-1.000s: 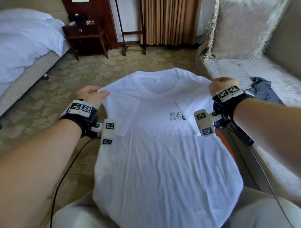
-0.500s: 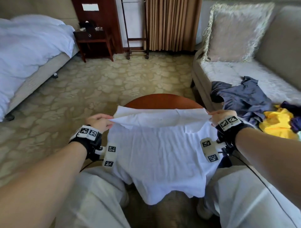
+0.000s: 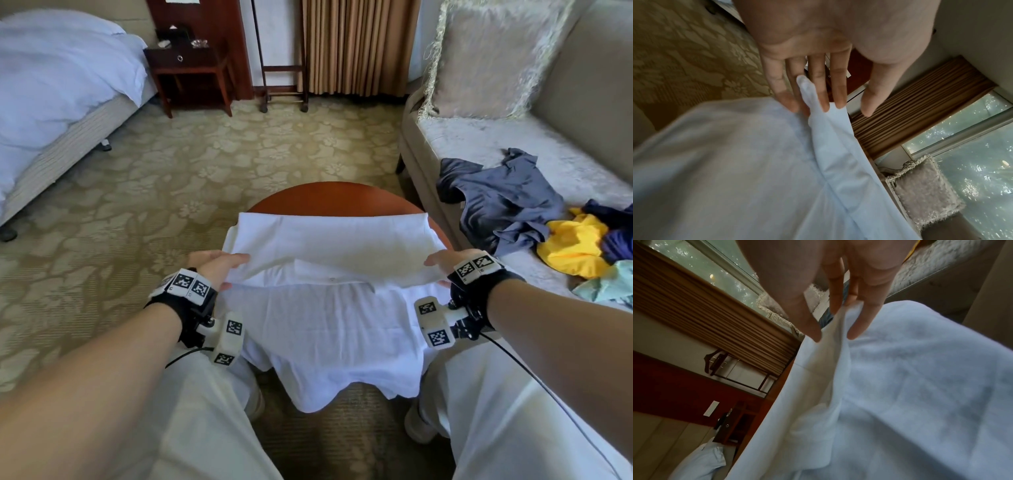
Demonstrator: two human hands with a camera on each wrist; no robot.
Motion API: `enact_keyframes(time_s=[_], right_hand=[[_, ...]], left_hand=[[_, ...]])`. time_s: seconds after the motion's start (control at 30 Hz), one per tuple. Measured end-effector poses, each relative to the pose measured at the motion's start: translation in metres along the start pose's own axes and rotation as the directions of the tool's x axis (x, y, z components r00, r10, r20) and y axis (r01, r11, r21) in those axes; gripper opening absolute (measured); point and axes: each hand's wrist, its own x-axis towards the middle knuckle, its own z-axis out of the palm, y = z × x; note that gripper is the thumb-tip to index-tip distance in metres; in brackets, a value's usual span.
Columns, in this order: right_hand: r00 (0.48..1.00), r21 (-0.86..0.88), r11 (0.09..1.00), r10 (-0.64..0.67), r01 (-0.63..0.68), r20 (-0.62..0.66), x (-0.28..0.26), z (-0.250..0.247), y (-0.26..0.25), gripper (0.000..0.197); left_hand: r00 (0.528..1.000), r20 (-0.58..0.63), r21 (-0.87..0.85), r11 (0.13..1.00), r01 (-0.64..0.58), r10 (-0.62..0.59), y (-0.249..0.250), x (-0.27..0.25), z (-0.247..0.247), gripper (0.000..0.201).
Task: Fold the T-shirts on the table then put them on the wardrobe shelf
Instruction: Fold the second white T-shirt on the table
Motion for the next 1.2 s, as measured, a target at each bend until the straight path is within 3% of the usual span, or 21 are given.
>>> enact_keyframes(time_s=[0.03,0.1,0.17,0.3,0.37,0.43,0.5,0.57,0.6,0.67,0.8,0.87,0.97,1.07,1.2], right_hand=[[0.999,-0.022,1.000,-0.004,0.005,0.035,0.000,0.000,0.000,0.034],[0.997,-0.021,0.999,0.036,-0.034,0.067,0.006,0.000,-0.001,0.017],[0.997,-0.034,0.999,0.017,-0.015,0.081,0.003,-0.003,-0.010,0.026],[0.999,0.010,0.999,-0.035,0.035,-0.033,0.010,-0.012,-0.026,0.025],[0.996,-0.129,0.991,-0.031,0.020,-0.089,0.000,-0.015,-0.024,0.032],[0.997,-0.392,0.918,-0.068,0.052,-0.026,-0.021,-0.017,-0.020,0.033],[0.996,-0.478,0.876,-0.028,0.066,0.087,-0.030,-0.015,-0.021,0.036],[0.996,-0.544,0.834,-0.070,0.091,0.059,-0.029,-0.014,-0.020,0.029],[0.997,-0.540,0.838,-0.081,0.074,0.011,-0.022,-0.013,-0.017,0.026],[0.997,-0.507,0.862,-0.059,0.021,-0.058,-0.006,-0.009,-0.018,0.039],[0.984,-0.443,0.896,-0.073,-0.005,-0.160,0.025,0.001,-0.026,0.061],[0.976,-0.359,0.933,-0.076,-0.002,-0.204,0.030,0.003,-0.034,0.061],[0.967,-0.306,0.952,-0.104,0.028,-0.235,0.042,0.006,-0.042,0.057],[0.962,-0.240,0.968,-0.131,0.072,-0.240,0.062,0.012,-0.051,0.068],[0.965,-0.245,0.966,-0.134,0.077,-0.226,0.086,0.016,-0.062,0.064]], left_hand=[[0.998,-0.063,-0.031,0.999,0.026,-0.028,0.000,-0.003,0.003,0.019],[0.992,-0.117,-0.016,0.999,-0.041,0.039,0.003,-0.007,0.011,0.017],[0.989,-0.123,-0.013,0.997,-0.080,0.078,0.012,-0.003,0.005,0.025],[0.982,-0.180,-0.001,0.999,-0.052,0.051,0.020,0.011,-0.009,0.032],[0.986,-0.164,0.042,0.999,-0.032,0.039,0.015,0.006,-0.010,0.036],[0.994,-0.102,0.150,0.987,0.061,-0.046,0.009,-0.002,-0.008,0.036],[0.987,-0.051,0.262,0.952,0.158,-0.150,0.007,-0.001,-0.004,0.032],[0.984,-0.041,0.316,0.932,0.179,-0.176,0.012,-0.001,-0.001,0.036],[0.984,-0.035,0.307,0.935,0.177,-0.175,0.016,-0.002,0.000,0.041],[0.985,-0.097,0.213,0.963,0.163,-0.146,0.017,0.006,0.000,0.046],[0.982,-0.172,0.151,0.982,0.109,-0.083,0.023,0.021,-0.004,0.025],[0.983,-0.177,0.157,0.984,0.080,-0.052,0.027,0.029,0.001,0.018],[0.977,-0.214,0.175,0.984,0.033,0.006,0.035,0.041,0.012,0.026],[0.976,-0.216,0.163,0.984,0.066,-0.030,0.043,0.059,0.019,0.034],[0.968,-0.220,0.200,0.966,0.163,-0.118,0.048,0.090,0.023,0.060]])
